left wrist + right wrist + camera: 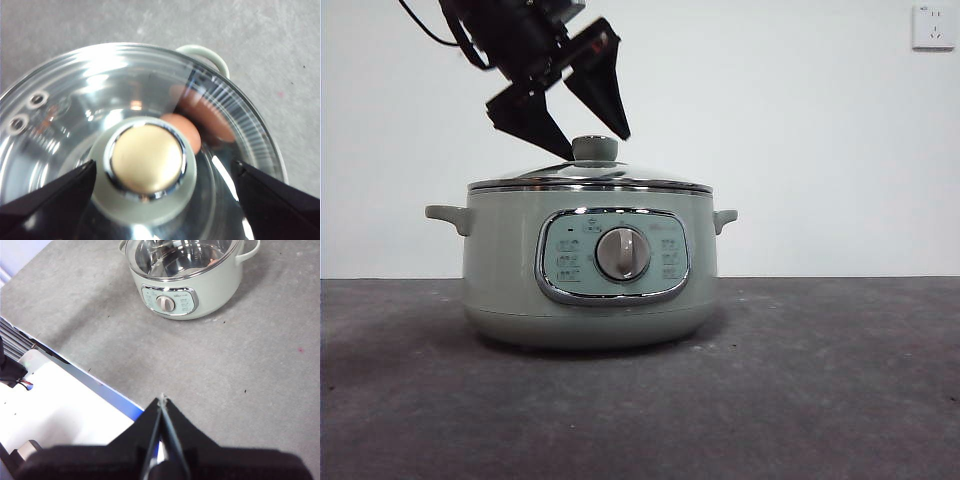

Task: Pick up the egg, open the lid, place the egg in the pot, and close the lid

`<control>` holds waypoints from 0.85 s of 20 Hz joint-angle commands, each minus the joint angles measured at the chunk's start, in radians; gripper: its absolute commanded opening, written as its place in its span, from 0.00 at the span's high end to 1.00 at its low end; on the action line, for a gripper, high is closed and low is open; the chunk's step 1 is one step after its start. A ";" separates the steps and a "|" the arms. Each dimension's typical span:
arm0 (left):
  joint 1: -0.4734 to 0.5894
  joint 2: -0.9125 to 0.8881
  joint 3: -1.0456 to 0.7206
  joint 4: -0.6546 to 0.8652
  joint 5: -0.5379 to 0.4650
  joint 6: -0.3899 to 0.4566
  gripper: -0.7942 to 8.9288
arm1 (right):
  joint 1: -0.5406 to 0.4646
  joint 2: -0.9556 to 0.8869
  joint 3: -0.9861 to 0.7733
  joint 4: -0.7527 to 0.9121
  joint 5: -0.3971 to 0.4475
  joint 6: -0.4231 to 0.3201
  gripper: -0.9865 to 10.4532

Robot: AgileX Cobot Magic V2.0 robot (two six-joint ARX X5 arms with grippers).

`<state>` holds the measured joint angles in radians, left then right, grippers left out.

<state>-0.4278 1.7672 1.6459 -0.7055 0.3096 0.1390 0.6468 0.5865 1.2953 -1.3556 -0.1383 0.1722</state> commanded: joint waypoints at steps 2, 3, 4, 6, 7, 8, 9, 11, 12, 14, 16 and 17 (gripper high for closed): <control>0.007 0.004 0.126 -0.183 0.005 -0.005 0.45 | 0.002 -0.003 -0.006 -0.024 0.000 0.000 0.92; 0.011 0.003 0.168 -0.253 0.005 -0.005 0.45 | 0.002 -0.003 -0.006 -0.024 0.000 0.000 0.92; 0.013 0.002 0.219 -0.347 0.005 -0.005 0.47 | 0.002 -0.002 -0.006 -0.024 0.000 0.000 0.92; 0.013 -0.006 0.299 -0.500 0.006 -0.005 0.47 | 0.002 -0.002 -0.006 -0.024 0.000 0.000 0.92; 0.013 -0.013 0.323 -0.552 0.008 -0.005 0.47 | 0.002 -0.002 -0.006 -0.024 0.000 0.000 0.92; 0.013 -0.035 0.333 -0.599 0.008 -0.005 0.47 | 0.002 -0.002 -0.006 -0.024 0.000 0.000 0.92; 0.013 -0.058 0.332 -0.614 0.008 -0.010 0.47 | 0.002 -0.002 -0.006 -0.024 0.000 0.000 0.92; 0.007 -0.119 0.332 -0.614 0.009 -0.052 0.49 | 0.002 -0.002 -0.006 -0.024 0.000 -0.001 0.92; 0.000 -0.156 0.332 -0.613 0.008 -0.057 0.57 | 0.002 -0.002 -0.006 -0.024 0.000 -0.008 0.92; -0.014 -0.227 0.332 -0.613 0.008 -0.062 0.74 | 0.002 -0.002 -0.006 -0.024 0.000 -0.024 0.92; -0.033 -0.303 0.332 -0.614 0.008 -0.067 0.94 | 0.002 -0.002 -0.006 -0.024 0.002 -0.027 0.92; -0.047 -0.338 0.332 -0.614 0.008 -0.068 0.93 | 0.002 -0.002 -0.006 -0.024 0.007 -0.027 0.92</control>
<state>-0.4725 1.4319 1.9751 -1.3220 0.3138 0.0811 0.6468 0.5869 1.2953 -1.3556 -0.1307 0.1570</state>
